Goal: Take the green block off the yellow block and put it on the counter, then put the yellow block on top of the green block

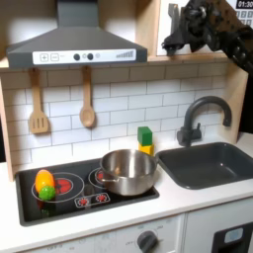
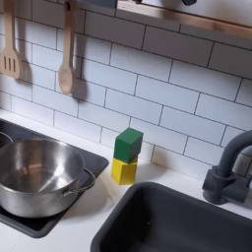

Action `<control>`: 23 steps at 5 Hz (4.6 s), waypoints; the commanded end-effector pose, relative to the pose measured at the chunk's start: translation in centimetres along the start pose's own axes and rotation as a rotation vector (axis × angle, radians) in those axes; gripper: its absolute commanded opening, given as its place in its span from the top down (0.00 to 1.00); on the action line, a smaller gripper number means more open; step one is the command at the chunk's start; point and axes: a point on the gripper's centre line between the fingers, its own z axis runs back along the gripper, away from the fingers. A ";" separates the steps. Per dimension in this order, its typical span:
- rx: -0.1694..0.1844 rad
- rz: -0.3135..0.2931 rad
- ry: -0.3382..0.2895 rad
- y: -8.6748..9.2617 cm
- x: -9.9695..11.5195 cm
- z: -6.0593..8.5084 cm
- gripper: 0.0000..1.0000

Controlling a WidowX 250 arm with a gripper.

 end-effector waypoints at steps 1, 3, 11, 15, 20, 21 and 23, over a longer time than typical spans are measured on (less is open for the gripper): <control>0.014 0.006 0.179 0.8 -3.4 -0.2 0.00; 0.048 -0.001 0.418 1.6 -8.0 -0.1 0.00; 0.139 -0.026 0.999 2.3 -24.5 4.4 0.00; 0.175 -0.036 1.001 2.1 -25.4 5.8 0.00; 0.206 0.020 0.930 3.4 -22.6 4.4 0.00; 0.222 0.035 0.910 4.4 -21.7 3.7 0.00; 0.266 0.044 0.913 7.0 -20.9 2.0 0.00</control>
